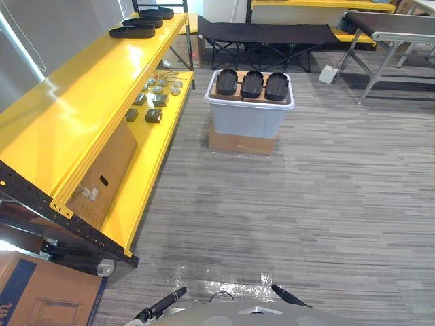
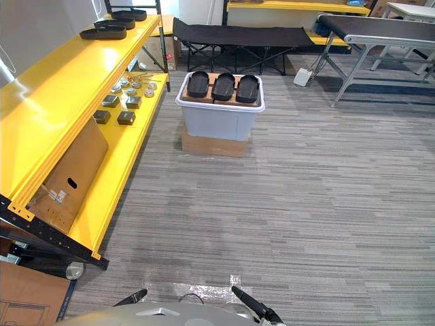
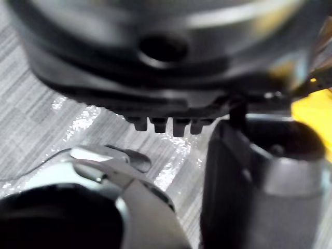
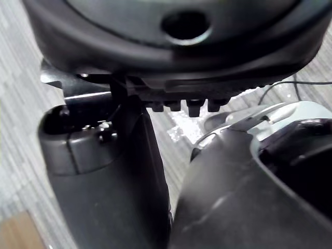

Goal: Walk over and take three plastic housings, then place them on the shelf

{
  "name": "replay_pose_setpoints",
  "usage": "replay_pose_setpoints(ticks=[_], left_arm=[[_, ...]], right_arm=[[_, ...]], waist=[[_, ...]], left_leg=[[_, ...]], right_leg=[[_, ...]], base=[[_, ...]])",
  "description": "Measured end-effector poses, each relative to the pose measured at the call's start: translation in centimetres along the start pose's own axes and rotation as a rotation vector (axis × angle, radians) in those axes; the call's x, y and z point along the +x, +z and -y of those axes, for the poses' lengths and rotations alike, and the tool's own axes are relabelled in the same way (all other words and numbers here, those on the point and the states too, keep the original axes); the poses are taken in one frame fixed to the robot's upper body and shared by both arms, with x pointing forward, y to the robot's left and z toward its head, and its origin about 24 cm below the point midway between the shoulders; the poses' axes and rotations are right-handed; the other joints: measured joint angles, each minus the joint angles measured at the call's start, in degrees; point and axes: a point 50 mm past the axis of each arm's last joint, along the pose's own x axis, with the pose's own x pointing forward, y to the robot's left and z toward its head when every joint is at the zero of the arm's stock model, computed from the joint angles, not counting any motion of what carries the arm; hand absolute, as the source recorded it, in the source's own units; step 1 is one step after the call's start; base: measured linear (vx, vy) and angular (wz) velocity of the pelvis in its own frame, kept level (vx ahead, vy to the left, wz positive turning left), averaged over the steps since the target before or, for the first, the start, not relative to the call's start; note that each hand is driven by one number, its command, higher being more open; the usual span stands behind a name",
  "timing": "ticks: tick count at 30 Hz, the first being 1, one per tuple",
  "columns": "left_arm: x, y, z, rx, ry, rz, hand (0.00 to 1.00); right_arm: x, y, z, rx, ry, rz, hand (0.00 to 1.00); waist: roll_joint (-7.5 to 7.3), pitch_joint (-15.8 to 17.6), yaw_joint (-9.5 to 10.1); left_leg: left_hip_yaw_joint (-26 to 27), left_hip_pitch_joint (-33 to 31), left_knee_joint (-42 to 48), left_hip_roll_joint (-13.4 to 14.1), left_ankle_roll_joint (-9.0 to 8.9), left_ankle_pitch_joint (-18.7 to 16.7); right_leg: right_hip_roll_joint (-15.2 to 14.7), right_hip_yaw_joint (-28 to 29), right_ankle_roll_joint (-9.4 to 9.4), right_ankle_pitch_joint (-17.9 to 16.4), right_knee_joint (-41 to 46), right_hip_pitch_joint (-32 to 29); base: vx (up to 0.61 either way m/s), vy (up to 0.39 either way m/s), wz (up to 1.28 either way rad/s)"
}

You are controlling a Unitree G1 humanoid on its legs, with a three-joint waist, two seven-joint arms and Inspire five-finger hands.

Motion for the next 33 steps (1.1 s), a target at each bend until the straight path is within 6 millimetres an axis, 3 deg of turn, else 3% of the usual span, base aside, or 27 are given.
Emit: replay_pose_setpoints(ticks=[7, 11, 29, 33], left_arm=[[-0.1, 5.2, 4.3, 0.055, -0.192, 0.205, 1.0], [-0.2, 5.9, 5.6, -0.017, -0.292, 0.236, 1.0], [-0.6, 3.2, 4.1, -0.133, -0.225, 0.256, 1.0], [-0.8, 4.4, 4.3, -0.127, -0.247, 0.294, 1.0]], right_arm=[[0.3, 6.4, -5.4, -0.139, 0.146, 0.285, 1.0], [0.2, 7.7, -7.0, -0.138, 0.177, 0.341, 1.0], [0.2, 4.5, -5.7, -0.014, 0.169, 0.264, 1.0], [0.1, 4.8, -6.1, -0.009, 0.164, 0.284, 1.0]], waist=[[-1.09, 0.6, -0.18], [-1.62, 0.88, -0.26], [-1.64, 1.02, -0.29], [-2.59, 2.1, -0.42]], left_leg=[[0.37, 0.16, -2.61, -0.81, 0.18, 1.42], [0.66, 0.6, -2.87, -0.91, 0.16, 1.41], [1.16, 0.96, -2.34, -0.9, -0.46, 0.94], [1.36, -3.68, 2.61, -1.62, 2.53, -1.94]], right_leg=[[-0.35, 0.34, 0.93, 0.88, -0.87, -0.86], [-0.34, 0.45, 1.13, 1.01, -1.36, -0.65], [-0.54, 1.1, 1.28, 1.09, -0.9, -0.5], [-3.66, 2.07, 1.86, -3.46, 10.67, -7.95]], base=[[-0.01, 0.024, -0.01], [0.0, 0.009, -0.02], [-0.03, 0.002, -0.01], [-0.08, 0.027, -0.05]])
